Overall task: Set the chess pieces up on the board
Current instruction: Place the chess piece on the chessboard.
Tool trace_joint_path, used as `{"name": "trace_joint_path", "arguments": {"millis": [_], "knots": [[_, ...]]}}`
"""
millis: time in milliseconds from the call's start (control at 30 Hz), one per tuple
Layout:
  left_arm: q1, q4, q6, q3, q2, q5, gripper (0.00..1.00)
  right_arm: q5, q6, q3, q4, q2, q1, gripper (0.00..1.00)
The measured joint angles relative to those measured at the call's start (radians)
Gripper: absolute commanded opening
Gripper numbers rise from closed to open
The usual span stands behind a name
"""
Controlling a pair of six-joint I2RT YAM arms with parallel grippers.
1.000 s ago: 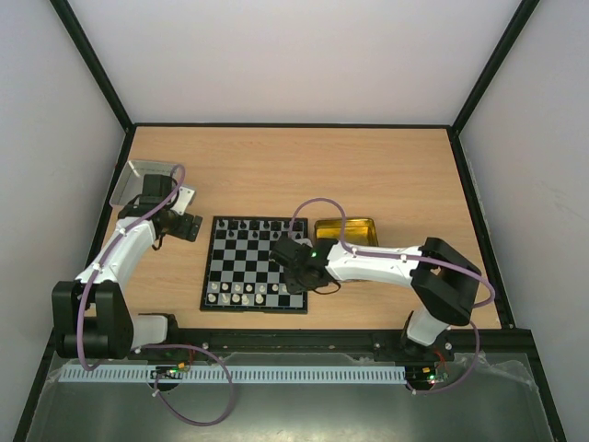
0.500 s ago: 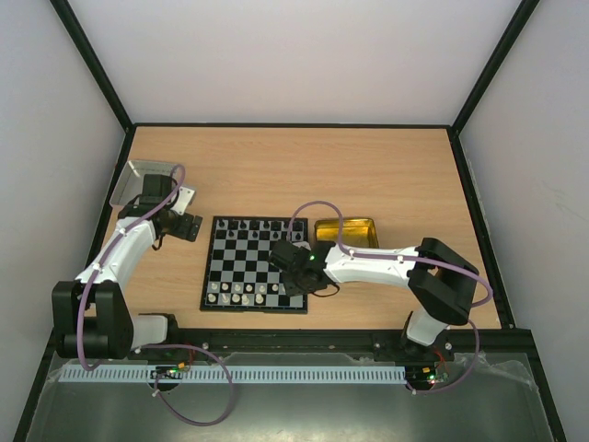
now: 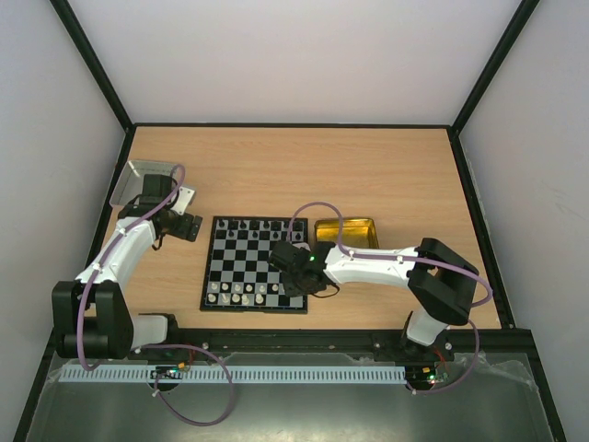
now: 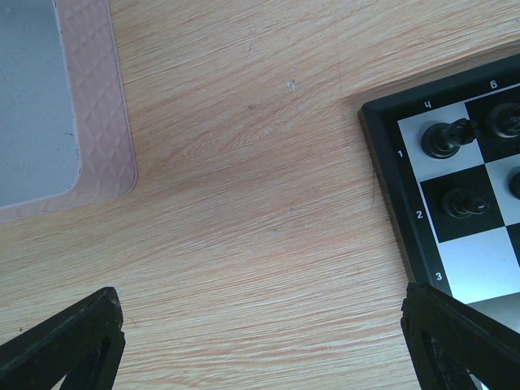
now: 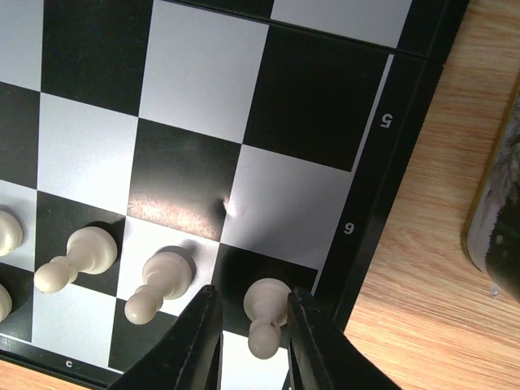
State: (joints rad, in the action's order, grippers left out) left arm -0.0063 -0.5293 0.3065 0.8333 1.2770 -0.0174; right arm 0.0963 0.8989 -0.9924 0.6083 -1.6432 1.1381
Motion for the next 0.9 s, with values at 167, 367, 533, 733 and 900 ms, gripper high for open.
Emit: {"name": "trace_joint_path", "arguments": {"millis": [167,367,533,733,900], "knots": [[0.000,0.000,0.000,0.000,0.000,0.000,0.93,0.001,0.001,0.000,-0.009,-0.001,0.001,0.22],[0.000,0.000,0.000,0.000,0.000,0.000,0.93,0.000,0.001,0.000,-0.009,-0.001,0.001,0.21],[0.000,0.000,0.000,0.000,0.000,0.000,0.93,0.000,0.001,-0.003,-0.009,-0.001,0.001,0.21],[0.000,0.000,0.000,0.000,0.000,0.000,0.93,0.000,0.000,-0.003,-0.009,-0.002,0.001,0.20],[0.000,0.000,0.000,0.000,0.000,0.001,0.93,-0.002,0.000,-0.003,-0.009,-0.006,0.001,0.17]]}}
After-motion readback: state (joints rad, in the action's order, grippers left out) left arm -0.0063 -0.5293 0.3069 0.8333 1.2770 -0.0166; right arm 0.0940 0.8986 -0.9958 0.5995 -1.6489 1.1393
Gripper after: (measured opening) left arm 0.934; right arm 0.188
